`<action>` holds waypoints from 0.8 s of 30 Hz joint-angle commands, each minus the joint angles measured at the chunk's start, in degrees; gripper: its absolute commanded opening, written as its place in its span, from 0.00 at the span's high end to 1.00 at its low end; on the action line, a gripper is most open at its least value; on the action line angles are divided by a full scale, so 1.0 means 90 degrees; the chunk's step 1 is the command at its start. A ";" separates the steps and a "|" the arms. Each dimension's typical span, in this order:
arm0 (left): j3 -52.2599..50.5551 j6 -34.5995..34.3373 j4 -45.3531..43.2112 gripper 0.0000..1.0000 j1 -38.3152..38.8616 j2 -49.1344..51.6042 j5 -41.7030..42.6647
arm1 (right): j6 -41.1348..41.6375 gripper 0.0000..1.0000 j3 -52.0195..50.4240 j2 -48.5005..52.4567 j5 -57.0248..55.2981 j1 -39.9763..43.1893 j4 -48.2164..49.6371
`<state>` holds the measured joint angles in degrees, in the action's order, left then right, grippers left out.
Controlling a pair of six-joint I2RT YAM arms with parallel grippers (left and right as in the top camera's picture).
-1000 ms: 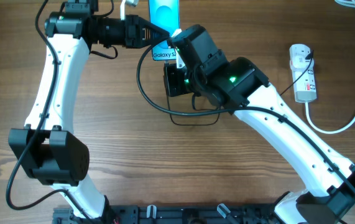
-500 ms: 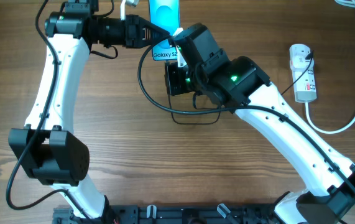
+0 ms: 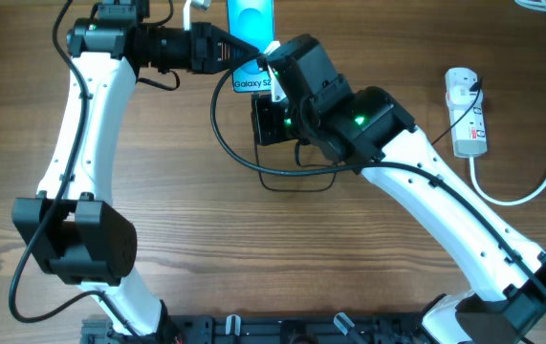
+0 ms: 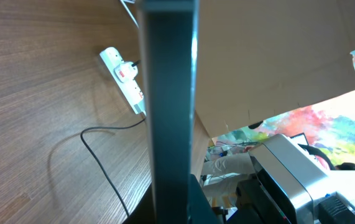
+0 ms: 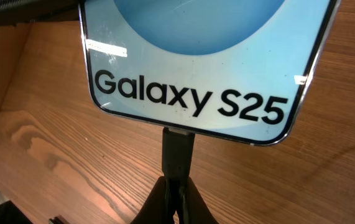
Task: Plug charger to phone and switch on socket
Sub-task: 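Open the right gripper and release the inserted plug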
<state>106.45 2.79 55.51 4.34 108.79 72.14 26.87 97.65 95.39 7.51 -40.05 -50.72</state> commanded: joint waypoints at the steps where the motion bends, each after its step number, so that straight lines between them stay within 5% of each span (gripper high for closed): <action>1: 0.0053 0.0170 0.0104 0.96 0.0049 -0.0034 0.0311 | -0.0177 0.96 0.0420 -0.0078 -0.0163 0.0214 0.0104; 16: 0.0053 0.0170 0.0202 0.96 0.0049 -0.0034 0.0311 | -0.0325 0.95 0.0520 -0.0078 -0.0165 0.0299 0.0296; 24: 0.0053 0.0012 0.0323 0.96 0.0049 -0.0032 -0.0418 | -0.0306 0.24 0.0520 -0.0078 -0.0036 0.0299 -0.0255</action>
<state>106.76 2.98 57.76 4.51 108.79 70.06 24.23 100.97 95.24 7.66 -37.65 -51.42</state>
